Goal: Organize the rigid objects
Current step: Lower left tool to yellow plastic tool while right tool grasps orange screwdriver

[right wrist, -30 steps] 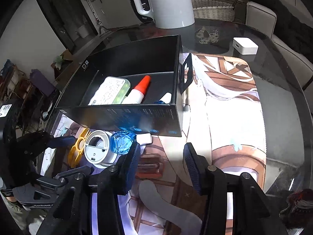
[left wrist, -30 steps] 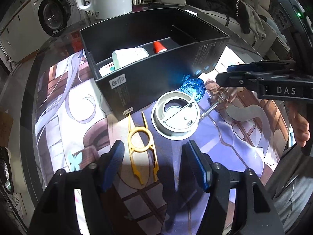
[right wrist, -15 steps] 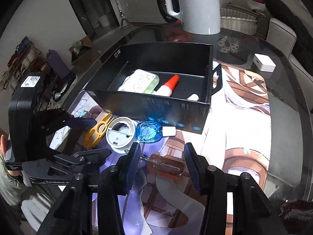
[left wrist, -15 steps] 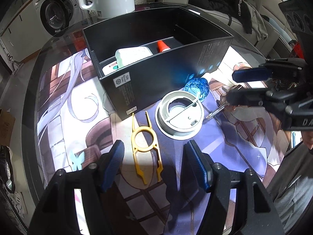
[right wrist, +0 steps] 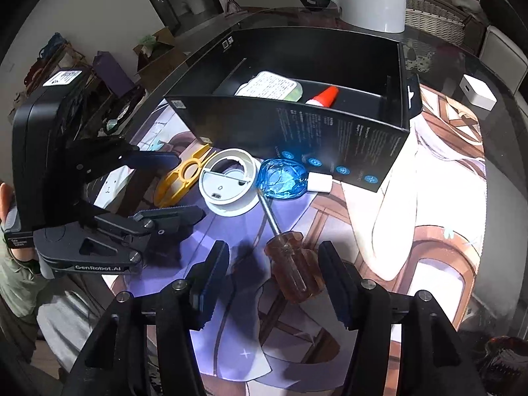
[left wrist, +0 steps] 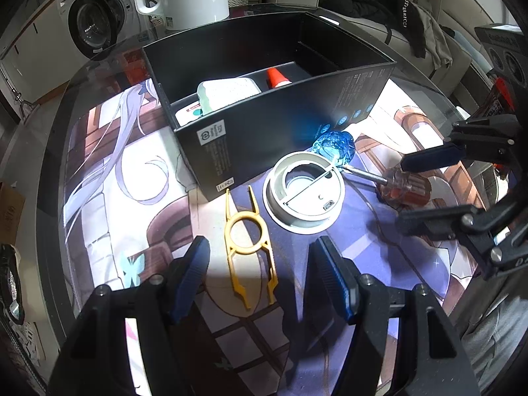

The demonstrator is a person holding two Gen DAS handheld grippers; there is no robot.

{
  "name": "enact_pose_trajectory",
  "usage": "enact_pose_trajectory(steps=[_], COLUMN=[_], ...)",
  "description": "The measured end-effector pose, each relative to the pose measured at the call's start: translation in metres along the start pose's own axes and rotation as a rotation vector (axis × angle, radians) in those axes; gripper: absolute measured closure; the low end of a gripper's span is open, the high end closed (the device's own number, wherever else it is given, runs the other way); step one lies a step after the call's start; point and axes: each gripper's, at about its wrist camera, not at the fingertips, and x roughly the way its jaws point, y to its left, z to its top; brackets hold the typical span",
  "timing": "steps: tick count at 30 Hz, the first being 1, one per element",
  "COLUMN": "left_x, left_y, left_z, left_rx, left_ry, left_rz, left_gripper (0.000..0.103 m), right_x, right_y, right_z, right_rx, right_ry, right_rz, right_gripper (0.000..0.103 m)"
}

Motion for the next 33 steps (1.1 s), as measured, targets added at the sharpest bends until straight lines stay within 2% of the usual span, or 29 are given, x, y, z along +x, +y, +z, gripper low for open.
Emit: enact_pose_trajectory(steps=[4,8,13,15,17,18,22,29,30,33], left_x=[0.000,0.000,0.001,0.001,0.001,0.001,0.001,0.003,0.003,0.001], left_y=[0.000,0.001,0.001,0.001,0.000,0.001,0.001,-0.001,-0.003,-0.006], left_z=[0.000,0.000,0.001,0.001,0.001,0.000,0.001,0.002,0.002,0.003], left_rx=[0.000,0.002,0.002,0.002,0.002,0.003,0.001,-0.007,0.001,0.007], left_ry=[0.000,0.000,0.000,0.000,0.000,0.001,0.000,0.000,0.000,-0.001], left_rz=[0.002,0.003,0.004,0.003,0.004,0.005,0.005,0.033,0.040,0.036], left_gripper=[0.037,0.037,0.037,0.037,0.037,0.037,0.037,0.038,0.040,0.057], right_x=[0.001,0.003,0.017,0.020,0.021,0.020,0.018,0.019,0.019,0.020], right_y=[0.008,0.013,0.027,0.031,0.031,0.030,0.019,0.019,0.020,0.024], right_z=[-0.004,-0.006,-0.011,-0.012,-0.011,-0.010,-0.005,-0.001,-0.001,-0.005], right_rx=[-0.036,-0.063,-0.132,-0.147,-0.160,-0.153,-0.086,-0.078,-0.083,-0.108], right_ry=[0.016,0.025,0.059,0.069,0.061,0.057,0.058,0.054,0.054,0.053], right_rz=[0.005,0.017,-0.033,-0.055,-0.096,-0.104,-0.046,-0.061,-0.065,-0.074], right_gripper=[0.042,0.033,0.033,0.040,0.071,0.075,0.075,0.075,0.075,0.073])
